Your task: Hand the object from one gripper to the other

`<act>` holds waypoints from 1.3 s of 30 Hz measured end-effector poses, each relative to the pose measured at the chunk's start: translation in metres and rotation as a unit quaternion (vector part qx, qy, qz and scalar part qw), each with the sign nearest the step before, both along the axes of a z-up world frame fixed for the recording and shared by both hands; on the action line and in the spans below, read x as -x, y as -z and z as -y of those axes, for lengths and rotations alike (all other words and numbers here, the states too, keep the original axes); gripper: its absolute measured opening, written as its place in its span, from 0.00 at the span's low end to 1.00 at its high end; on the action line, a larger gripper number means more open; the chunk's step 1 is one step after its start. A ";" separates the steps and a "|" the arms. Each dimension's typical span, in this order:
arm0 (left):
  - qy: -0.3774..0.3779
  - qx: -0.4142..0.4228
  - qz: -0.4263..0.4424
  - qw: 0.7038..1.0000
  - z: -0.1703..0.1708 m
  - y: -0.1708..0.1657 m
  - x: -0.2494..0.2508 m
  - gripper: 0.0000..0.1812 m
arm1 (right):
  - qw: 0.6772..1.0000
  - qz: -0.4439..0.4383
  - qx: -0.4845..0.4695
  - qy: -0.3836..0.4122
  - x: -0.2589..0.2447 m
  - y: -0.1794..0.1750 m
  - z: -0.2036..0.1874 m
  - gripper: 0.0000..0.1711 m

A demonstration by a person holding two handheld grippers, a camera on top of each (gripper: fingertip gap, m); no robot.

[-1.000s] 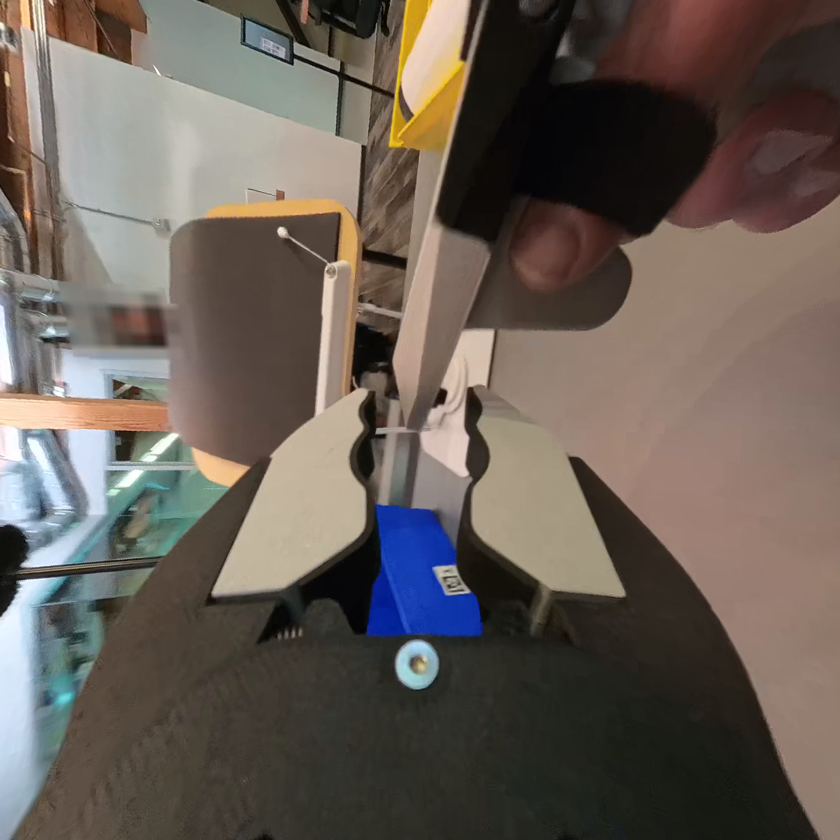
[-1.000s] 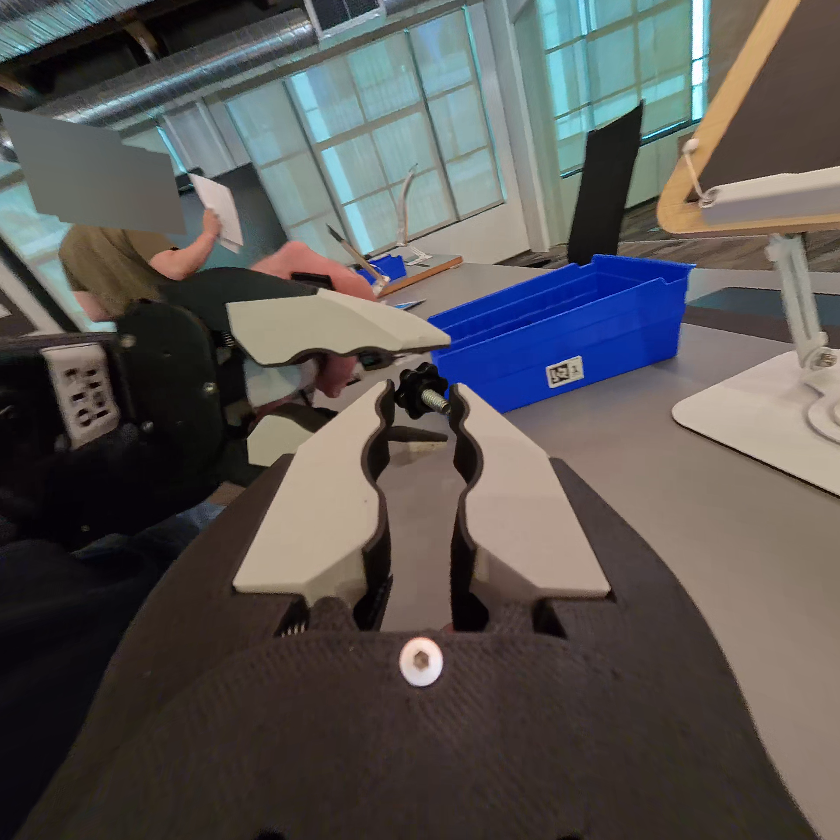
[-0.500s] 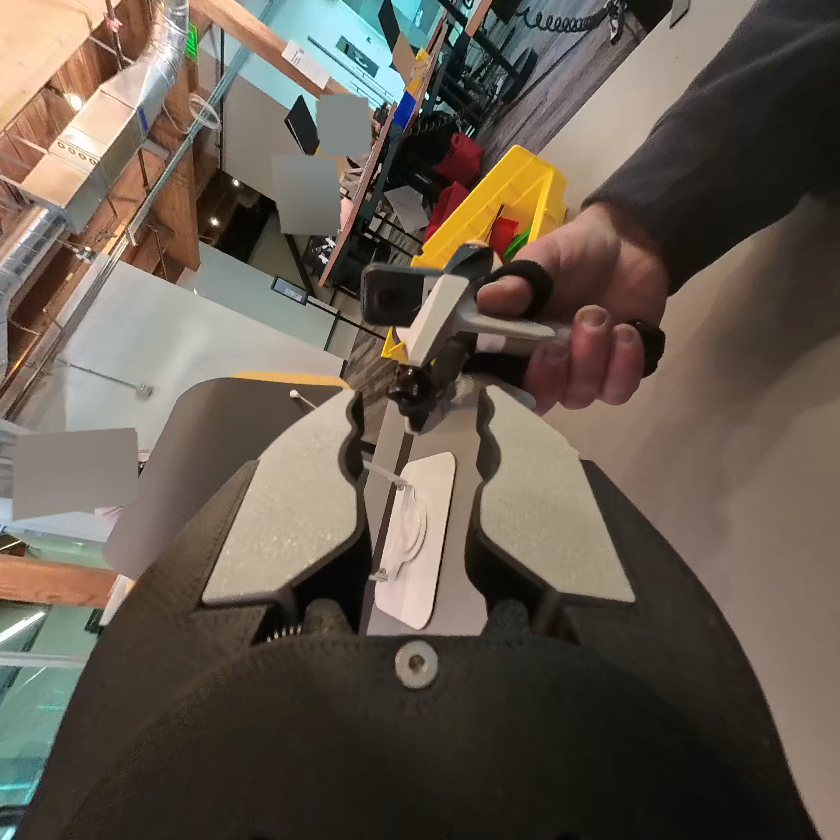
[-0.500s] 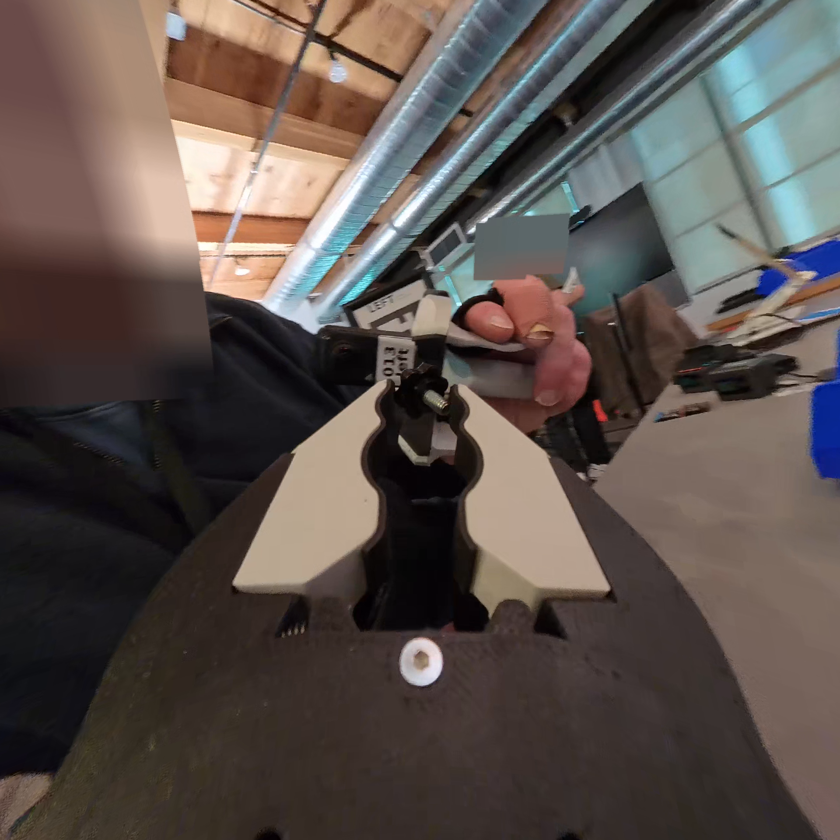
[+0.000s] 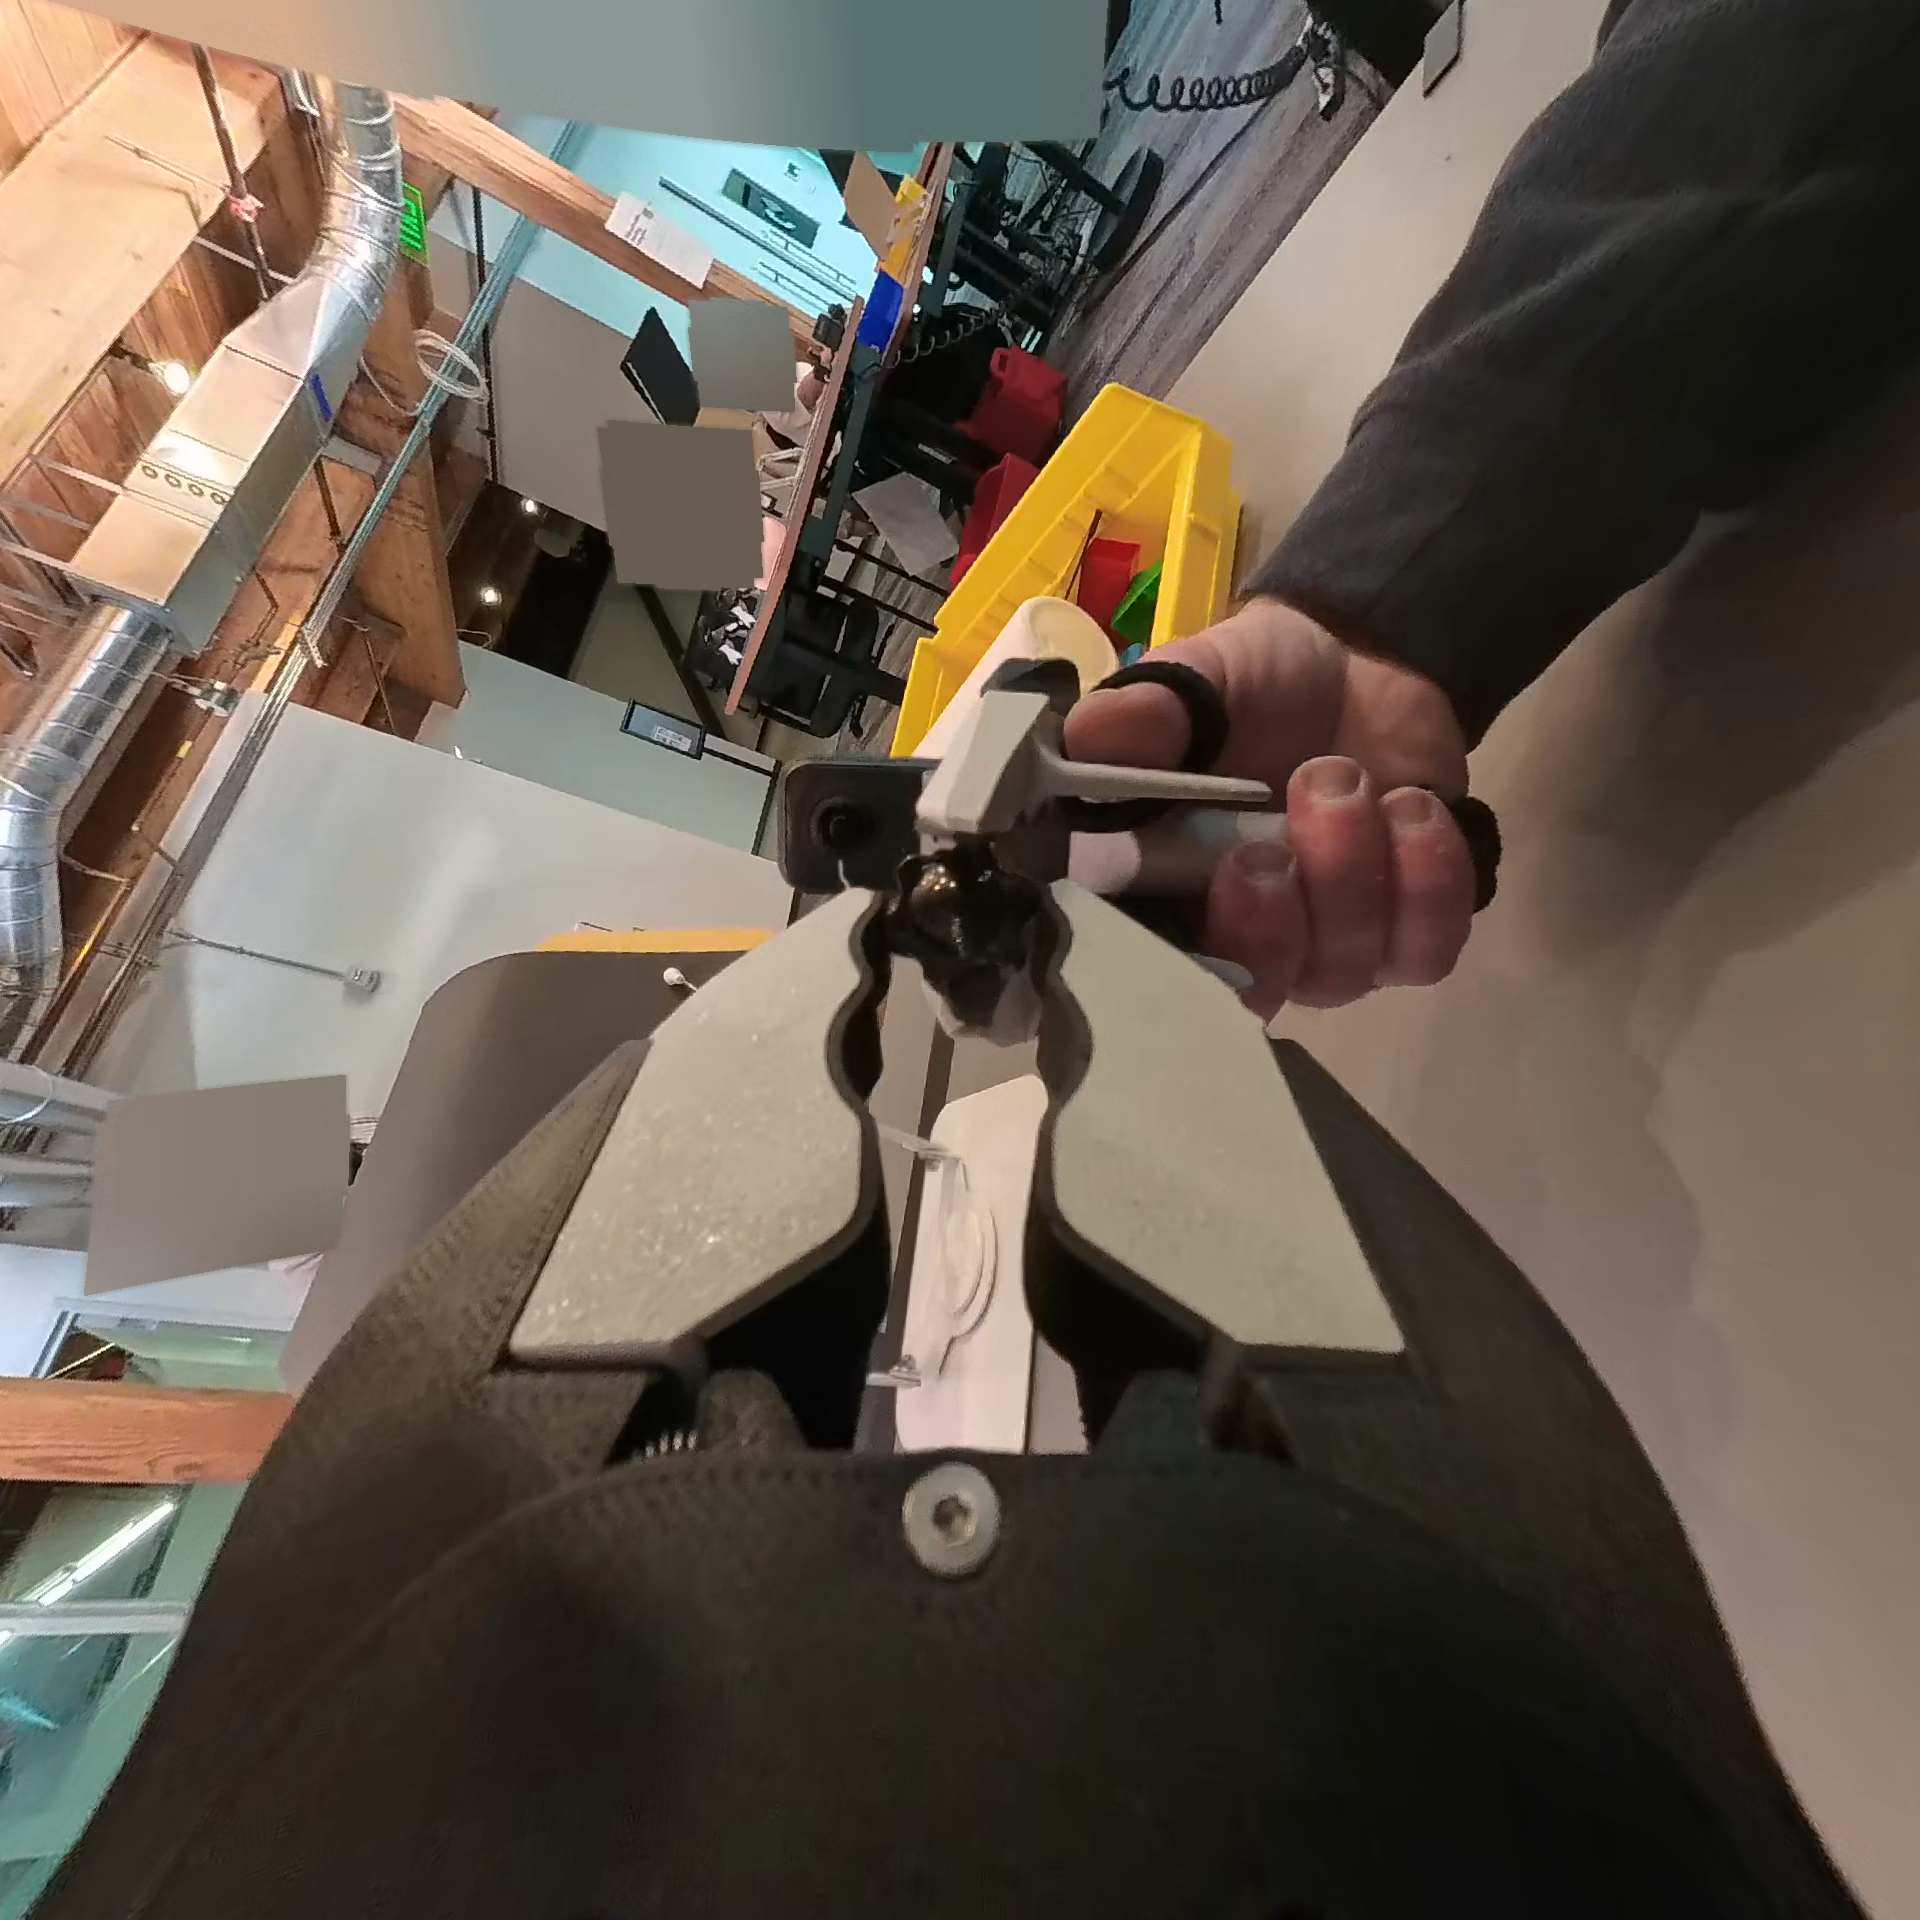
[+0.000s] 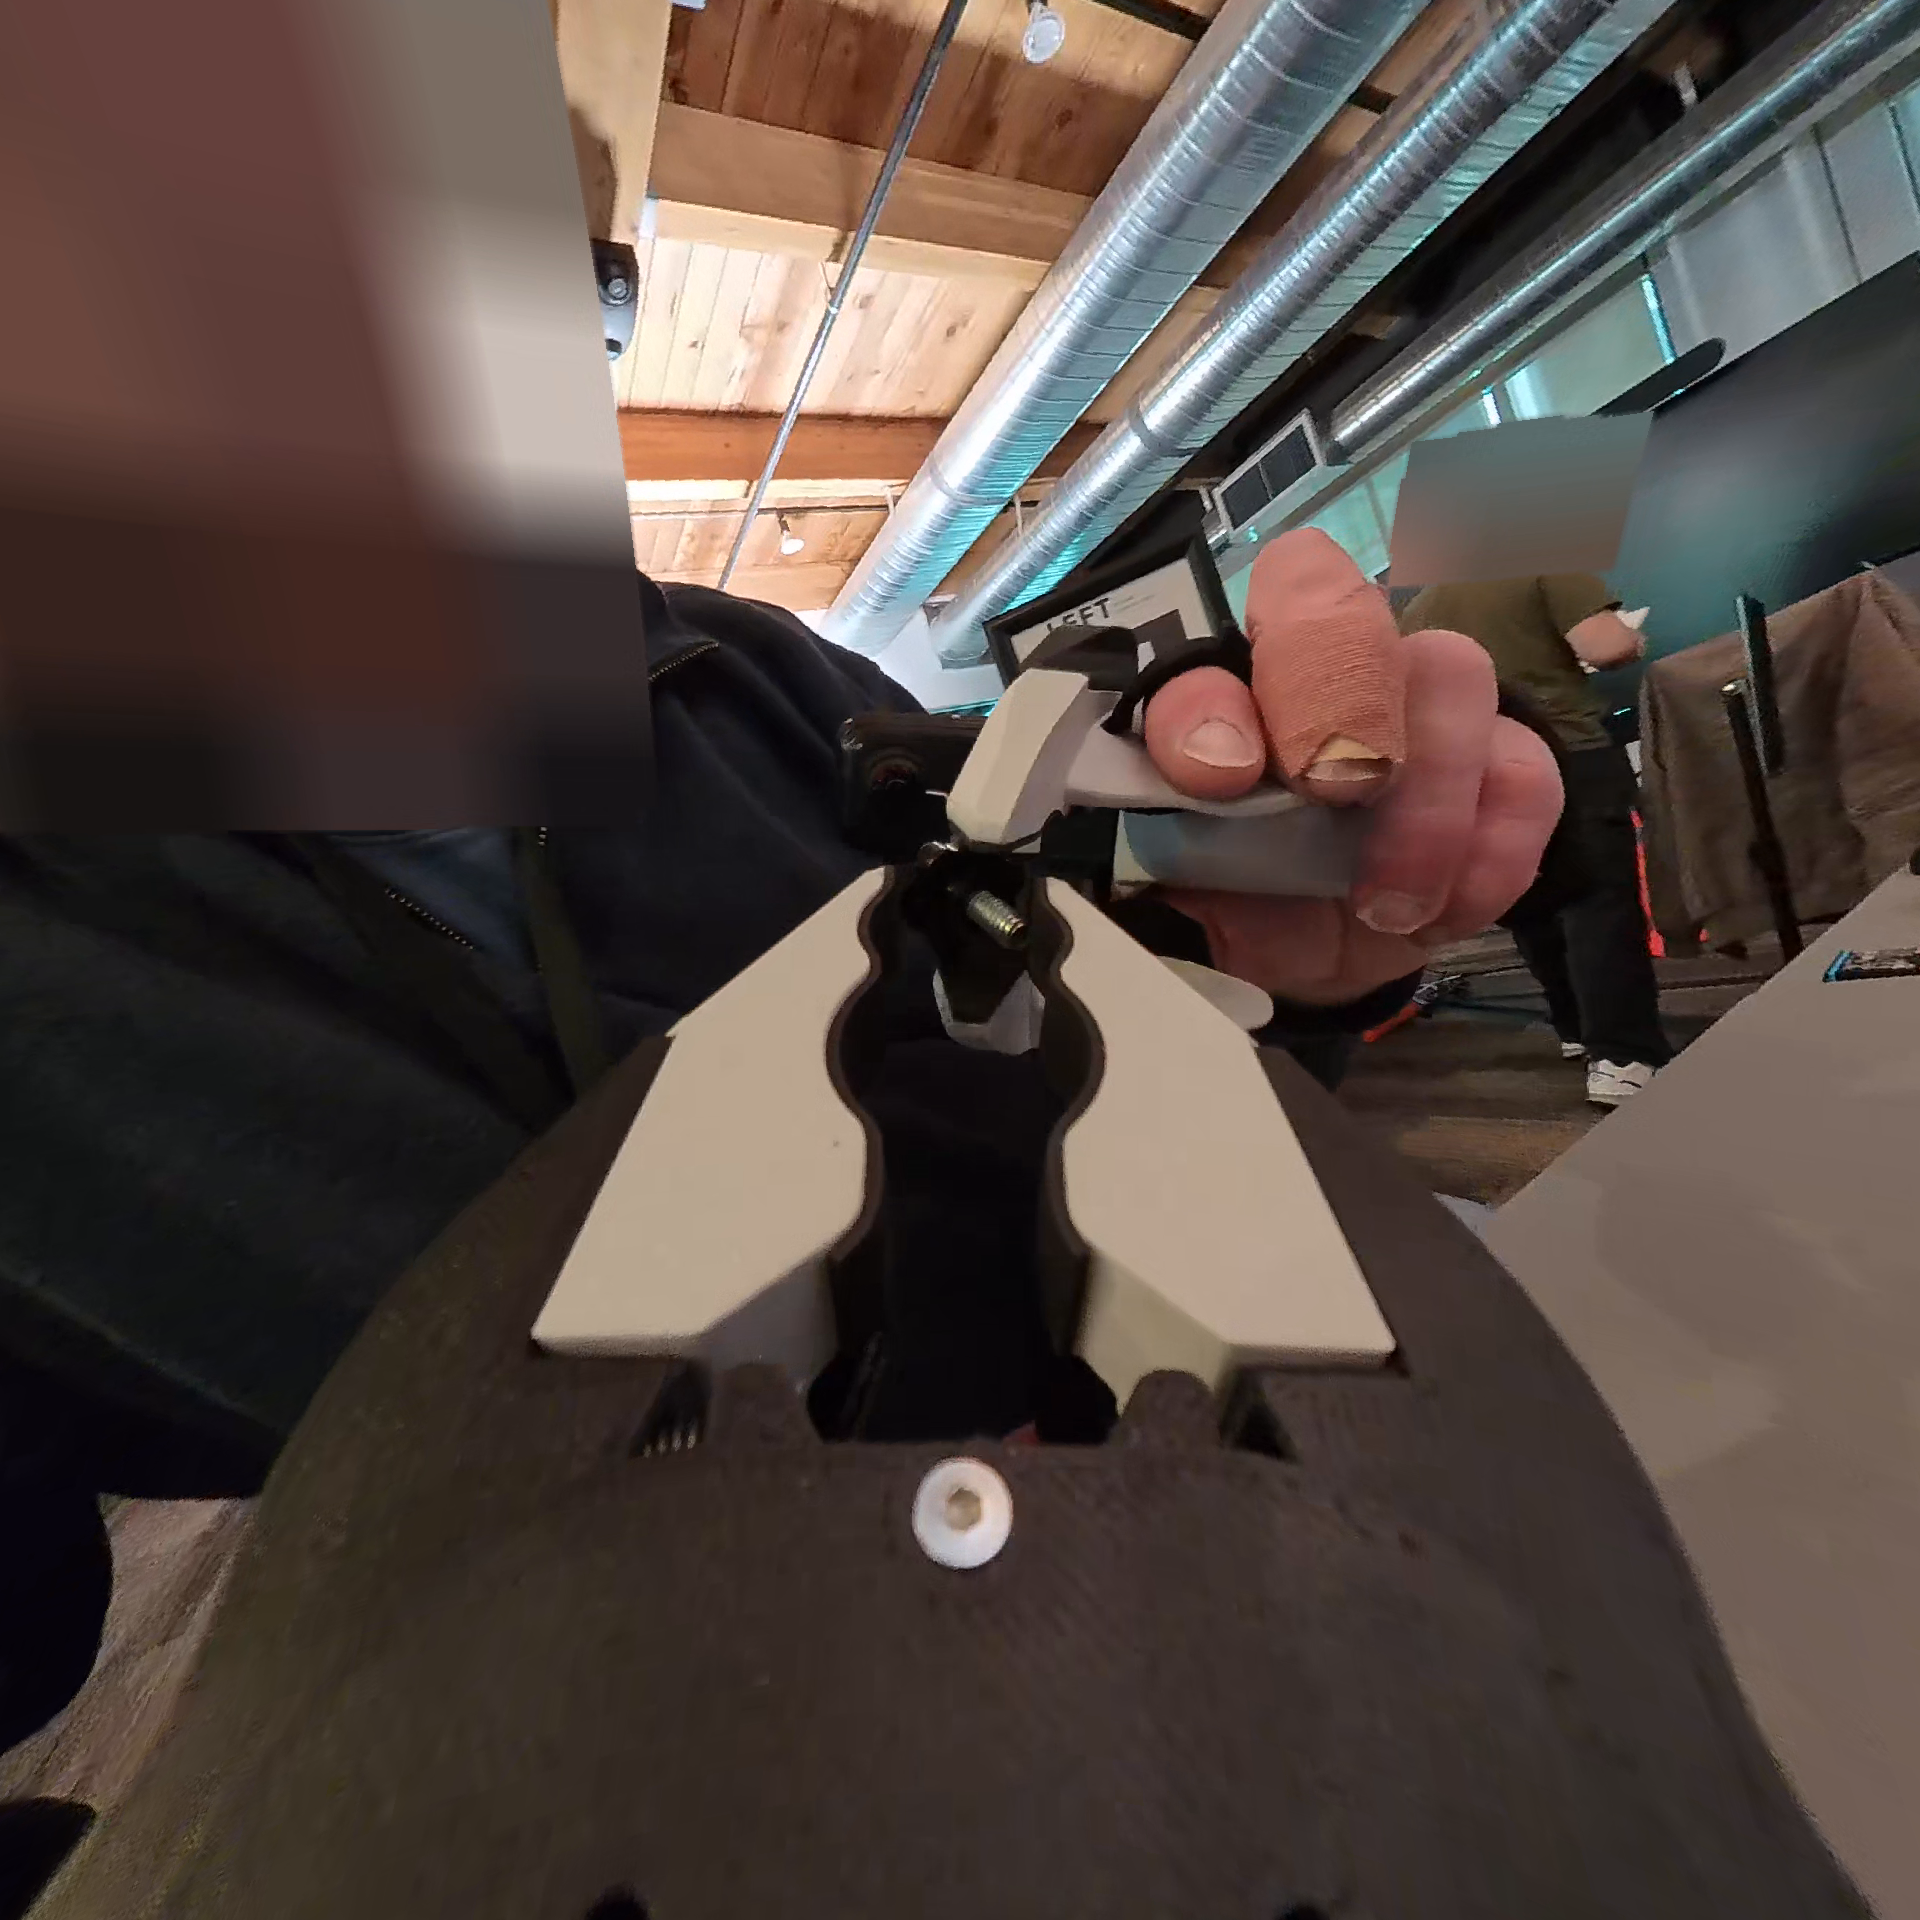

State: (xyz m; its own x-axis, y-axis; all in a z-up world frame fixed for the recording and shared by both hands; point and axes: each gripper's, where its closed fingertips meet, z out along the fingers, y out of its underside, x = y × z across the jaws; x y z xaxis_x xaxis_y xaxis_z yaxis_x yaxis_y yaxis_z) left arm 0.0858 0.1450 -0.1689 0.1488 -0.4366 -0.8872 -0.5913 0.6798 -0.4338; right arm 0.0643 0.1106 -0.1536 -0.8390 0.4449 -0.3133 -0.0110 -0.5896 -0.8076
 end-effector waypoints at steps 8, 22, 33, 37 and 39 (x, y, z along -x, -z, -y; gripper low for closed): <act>0.027 0.020 -0.008 0.999 0.012 0.002 -0.006 0.14 | 0.999 -0.005 0.006 -0.046 -0.005 0.004 0.005 0.13; -0.011 -0.001 -0.032 0.999 0.002 0.005 0.001 0.13 | 0.999 0.024 0.012 0.034 0.005 0.005 -0.013 0.24; -0.106 -0.029 -0.086 0.990 -0.029 0.016 0.019 0.13 | 0.919 0.186 -0.111 0.328 0.025 0.032 -0.048 0.24; -0.106 -0.036 -0.093 0.989 -0.029 0.016 0.017 0.13 | 0.926 0.182 -0.108 0.312 0.029 0.030 -0.041 0.18; -0.110 -0.036 -0.096 0.989 -0.030 0.016 0.019 0.14 | 0.927 0.180 -0.111 0.309 0.030 0.029 -0.039 0.13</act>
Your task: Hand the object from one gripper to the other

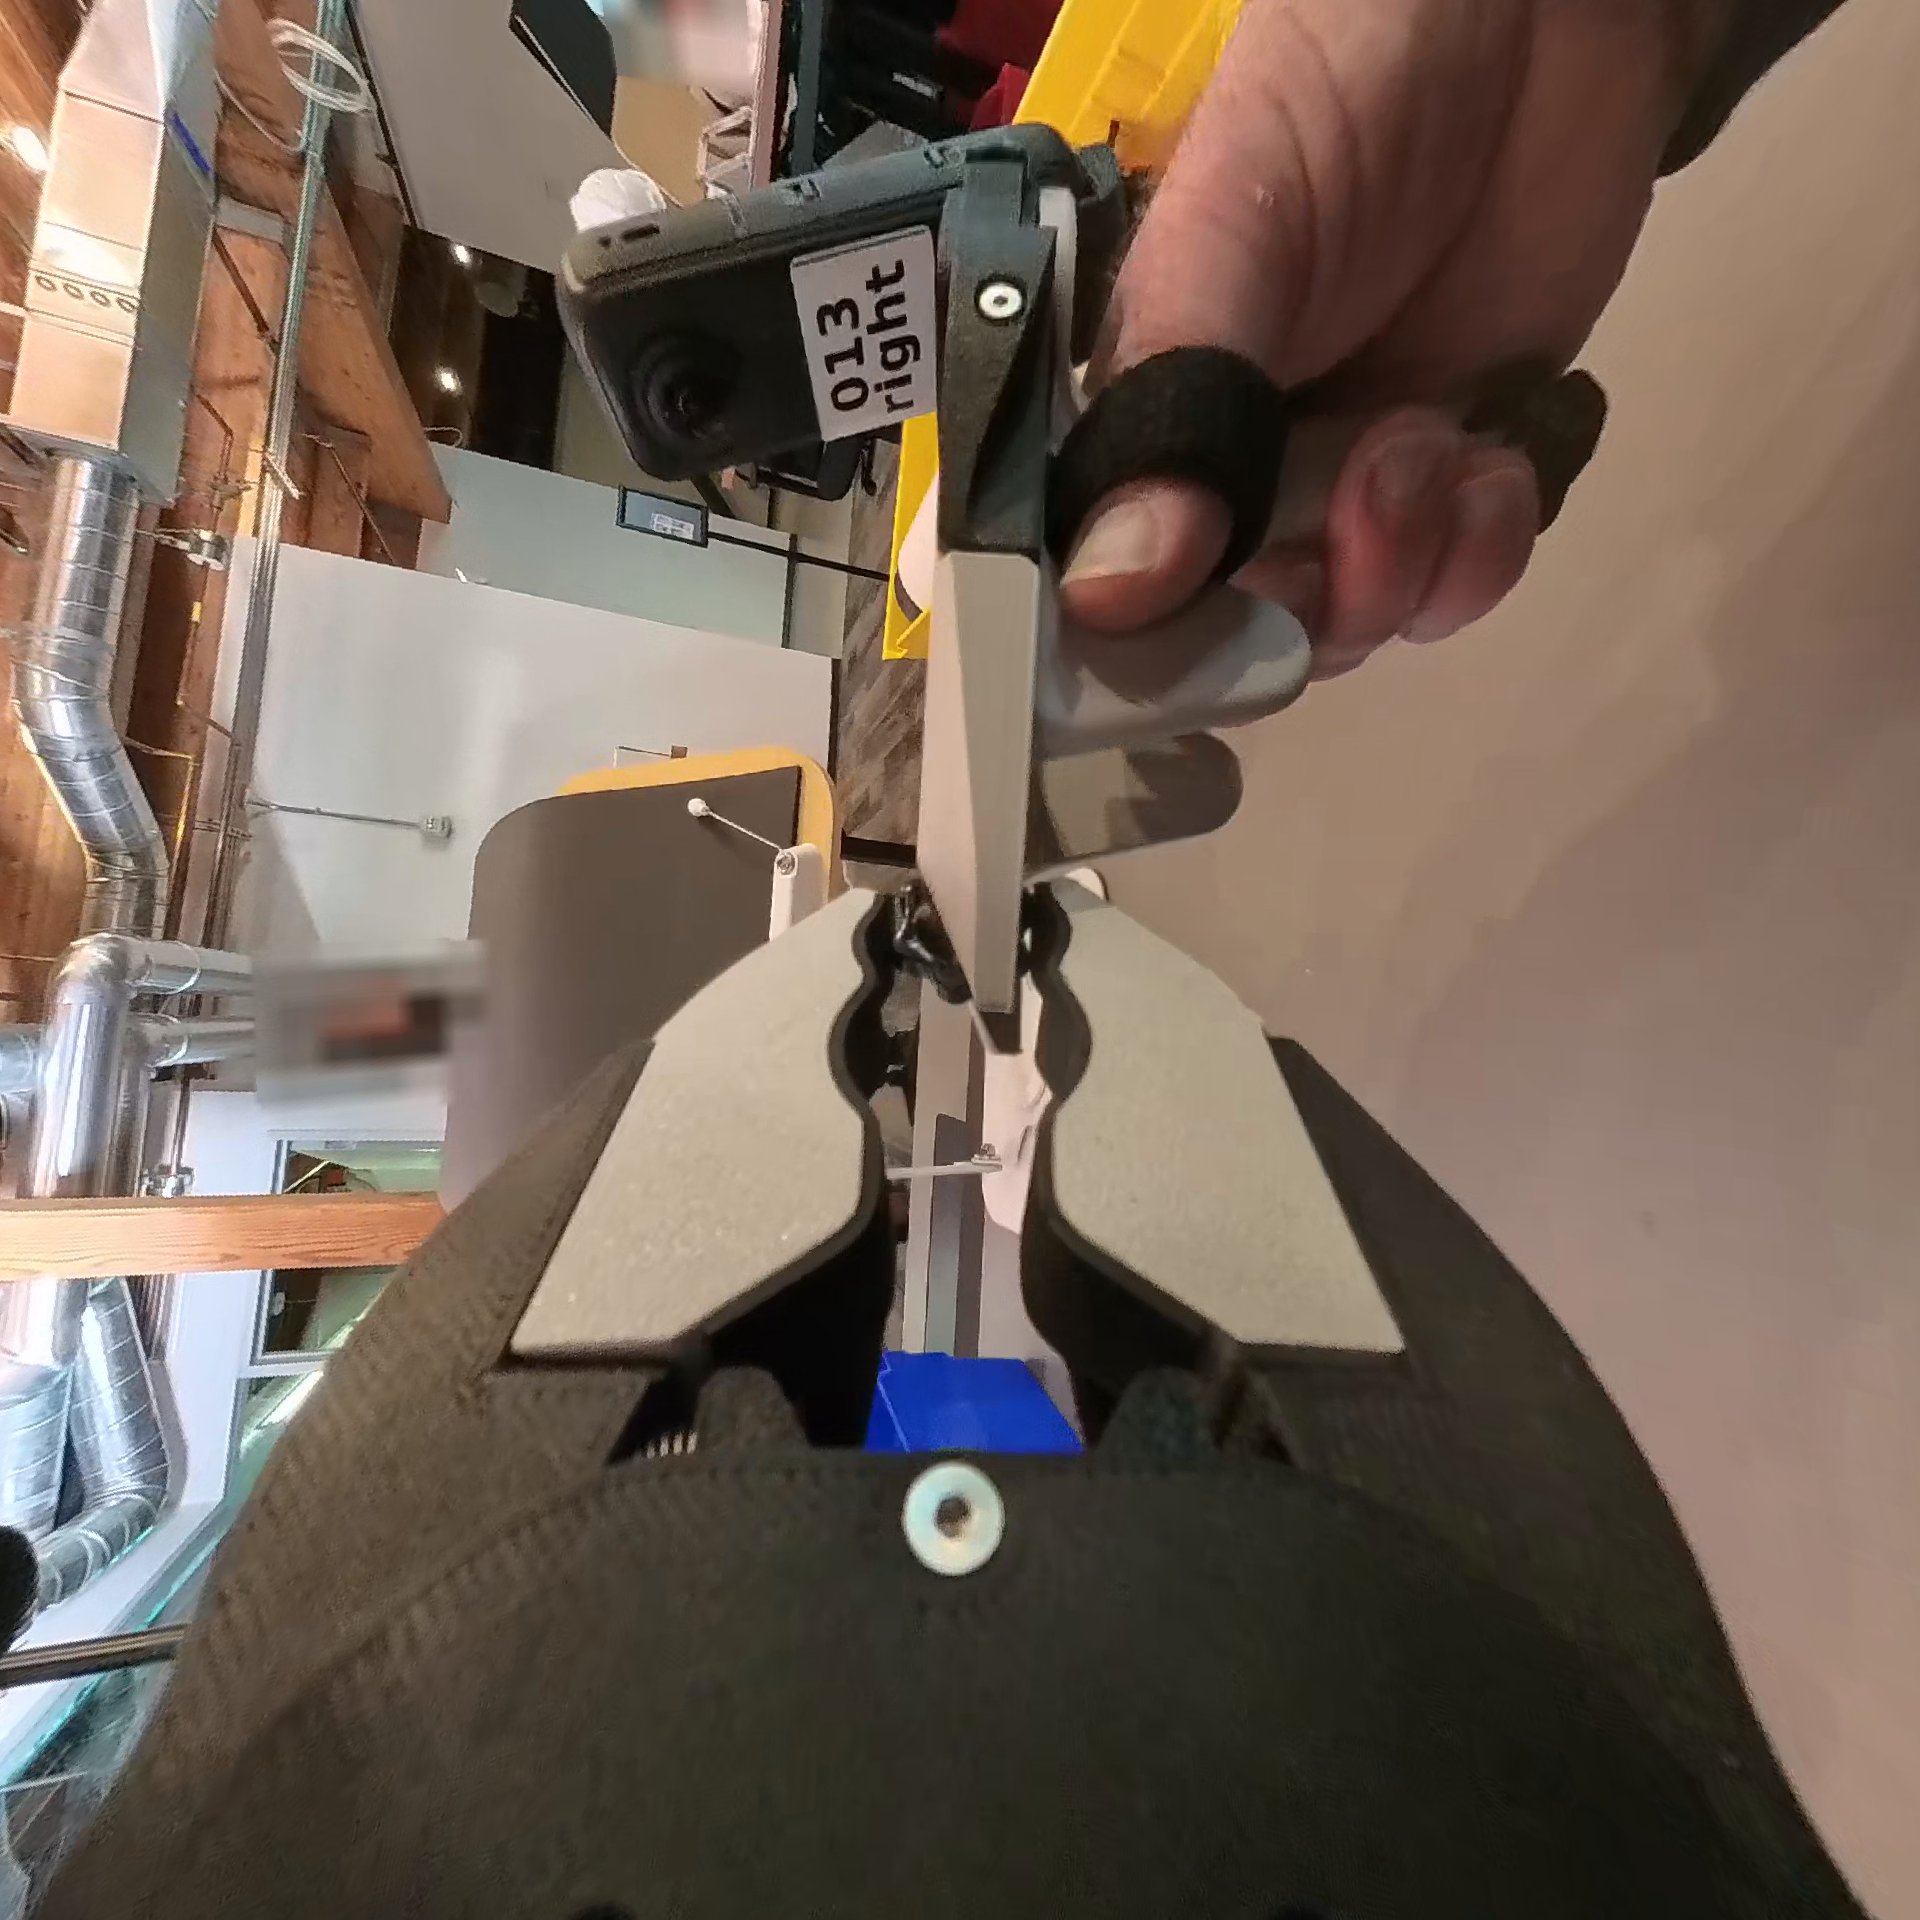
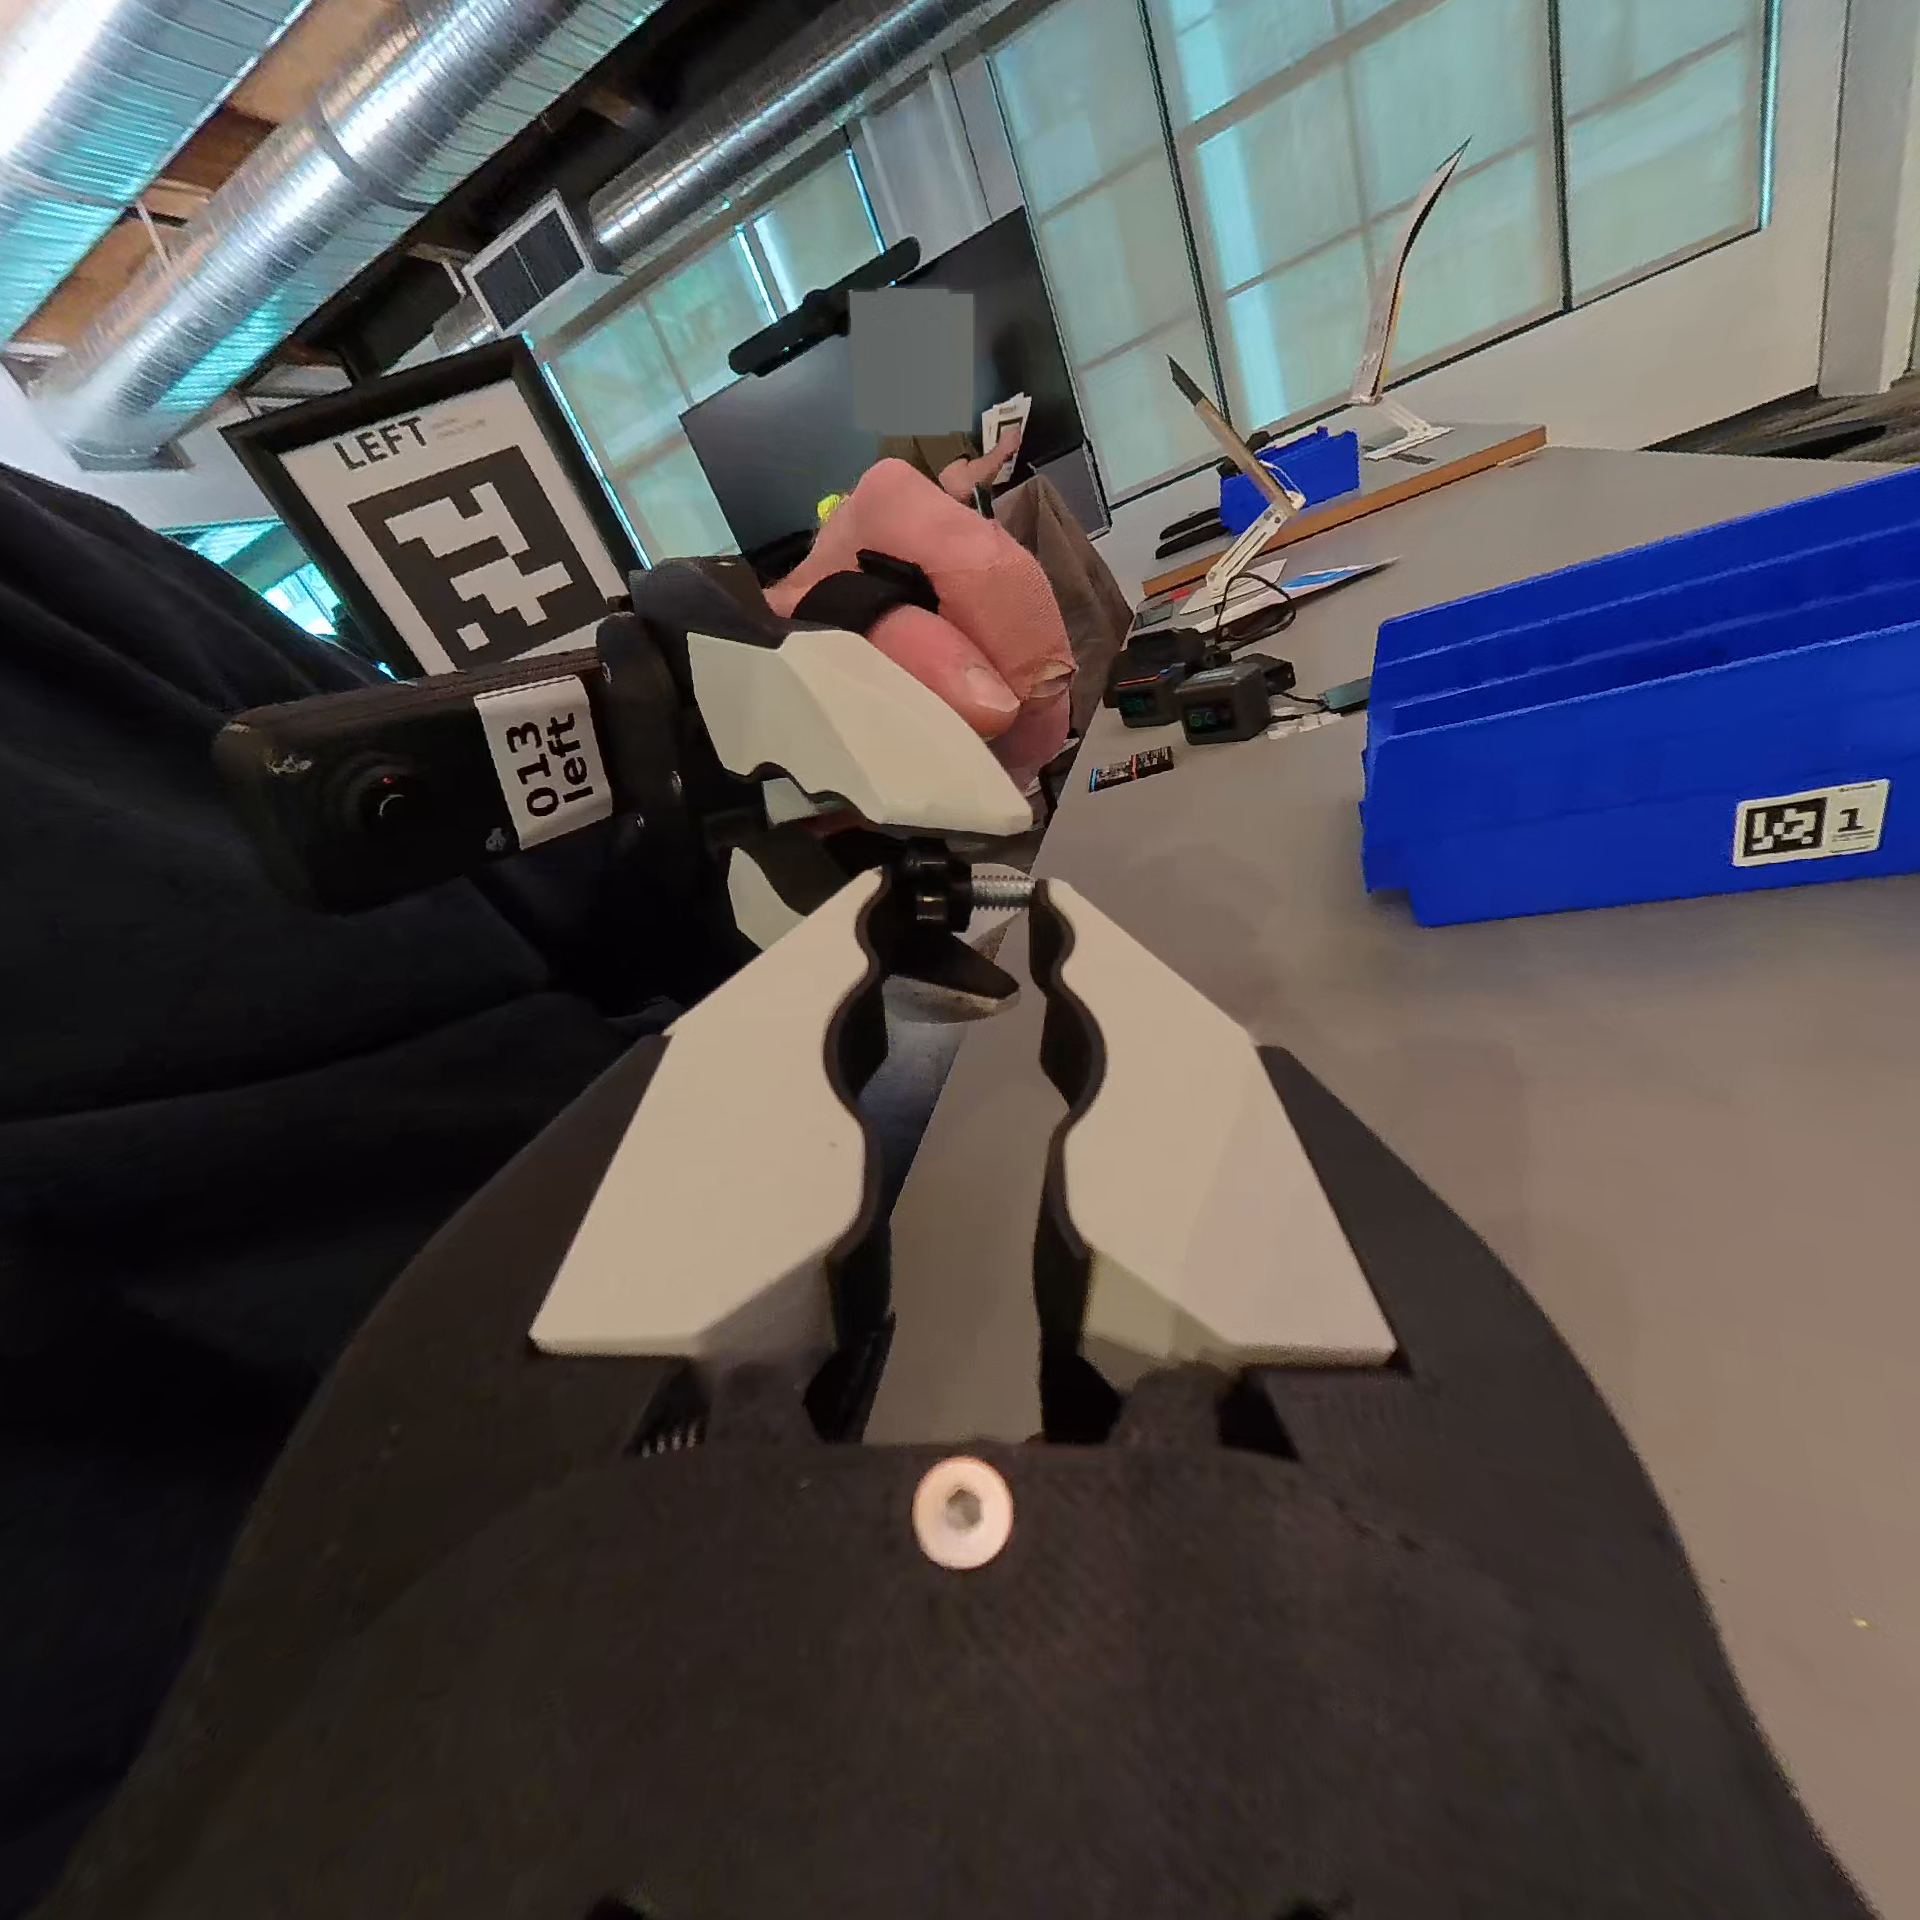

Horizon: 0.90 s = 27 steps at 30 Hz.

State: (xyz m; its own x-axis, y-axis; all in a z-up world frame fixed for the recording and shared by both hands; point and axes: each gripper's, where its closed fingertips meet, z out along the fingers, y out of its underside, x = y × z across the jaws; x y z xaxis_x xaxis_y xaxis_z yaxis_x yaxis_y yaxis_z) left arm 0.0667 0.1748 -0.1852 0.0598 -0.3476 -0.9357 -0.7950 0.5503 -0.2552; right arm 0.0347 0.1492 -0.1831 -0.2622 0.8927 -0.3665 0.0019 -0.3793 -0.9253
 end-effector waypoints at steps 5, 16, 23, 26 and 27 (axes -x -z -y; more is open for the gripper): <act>-0.002 -0.002 0.004 1.000 0.000 0.000 0.002 0.13 | 1.000 0.002 -0.007 0.011 0.002 0.001 -0.001 0.13; 0.015 -0.021 0.012 1.000 0.003 -0.005 0.000 0.13 | 1.000 -0.003 -0.001 0.008 0.004 -0.003 -0.001 0.17; 0.015 -0.024 0.012 1.000 0.002 -0.005 0.001 0.13 | 0.998 0.006 -0.050 0.042 0.004 -0.003 -0.002 0.13; 0.017 -0.023 0.011 1.000 0.001 -0.004 0.000 0.14 | 0.997 0.013 -0.059 0.050 0.004 -0.002 -0.003 0.13; 0.016 -0.023 0.010 1.000 0.000 -0.004 0.001 0.14 | 0.997 0.015 -0.060 0.051 0.004 -0.001 -0.004 0.13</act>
State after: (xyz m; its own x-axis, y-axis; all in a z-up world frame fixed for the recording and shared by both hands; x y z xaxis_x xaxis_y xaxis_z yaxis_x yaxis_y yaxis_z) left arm 0.0661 0.1747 -0.1814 0.0685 -0.3067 -0.9493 -0.7721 0.5863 -0.2451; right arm 0.0309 0.1533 -0.1817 -0.1582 0.9521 -0.2617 -0.0020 -0.2654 -0.9641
